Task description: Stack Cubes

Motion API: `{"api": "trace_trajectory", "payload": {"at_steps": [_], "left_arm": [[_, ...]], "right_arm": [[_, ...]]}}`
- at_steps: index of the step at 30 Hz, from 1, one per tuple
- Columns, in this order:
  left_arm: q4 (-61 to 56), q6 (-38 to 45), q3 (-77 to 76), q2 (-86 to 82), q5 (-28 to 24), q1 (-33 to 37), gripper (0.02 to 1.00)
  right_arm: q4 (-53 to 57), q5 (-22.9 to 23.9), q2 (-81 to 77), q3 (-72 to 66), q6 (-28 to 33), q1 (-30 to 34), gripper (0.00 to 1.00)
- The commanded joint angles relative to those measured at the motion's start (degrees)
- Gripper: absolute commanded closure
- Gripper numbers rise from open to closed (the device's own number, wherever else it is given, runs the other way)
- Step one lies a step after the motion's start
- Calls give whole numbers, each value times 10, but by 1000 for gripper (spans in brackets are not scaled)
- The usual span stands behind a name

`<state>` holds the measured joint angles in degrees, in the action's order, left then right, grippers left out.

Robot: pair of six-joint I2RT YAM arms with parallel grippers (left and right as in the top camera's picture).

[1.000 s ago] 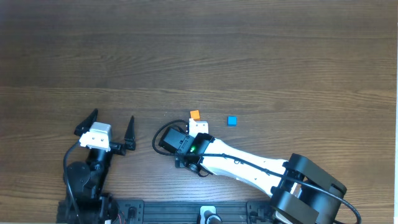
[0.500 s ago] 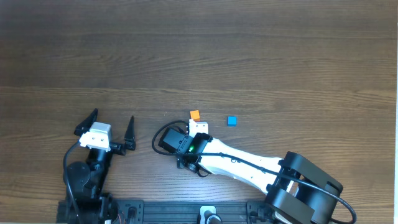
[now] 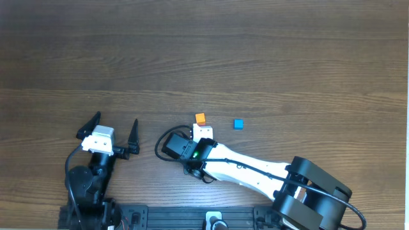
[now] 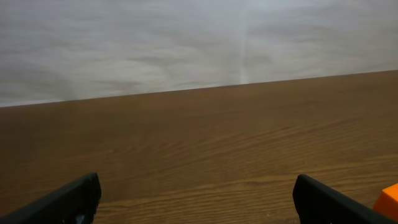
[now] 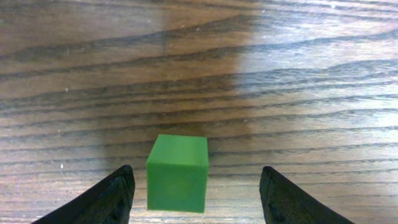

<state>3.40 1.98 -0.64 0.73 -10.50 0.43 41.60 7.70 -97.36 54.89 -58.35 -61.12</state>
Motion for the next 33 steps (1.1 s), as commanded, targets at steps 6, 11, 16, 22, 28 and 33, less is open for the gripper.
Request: {"api": "trace_trajectory", "payload": {"at_steps": [6, 11, 16, 22, 28, 33], "left_arm": [[0, 8, 3, -3, 3, -2, 18], [0, 8, 3, -3, 3, -2, 20], [0, 8, 3, -3, 3, -2, 18], [0, 8, 3, -3, 3, -2, 18], [1, 8, 3, -3, 3, -2, 20], [1, 8, 3, -3, 3, -2, 18]], "right_arm": [[-3, 5, -5, -3, -13, -8, 424], [-3, 5, -6, -3, -14, -8, 467], [-3, 5, -8, -3, -19, -8, 527], [-6, 5, -8, -3, -21, -8, 586], [-7, 5, -8, -3, -25, -8, 654], [-7, 5, -8, -3, -25, -8, 698]]}}
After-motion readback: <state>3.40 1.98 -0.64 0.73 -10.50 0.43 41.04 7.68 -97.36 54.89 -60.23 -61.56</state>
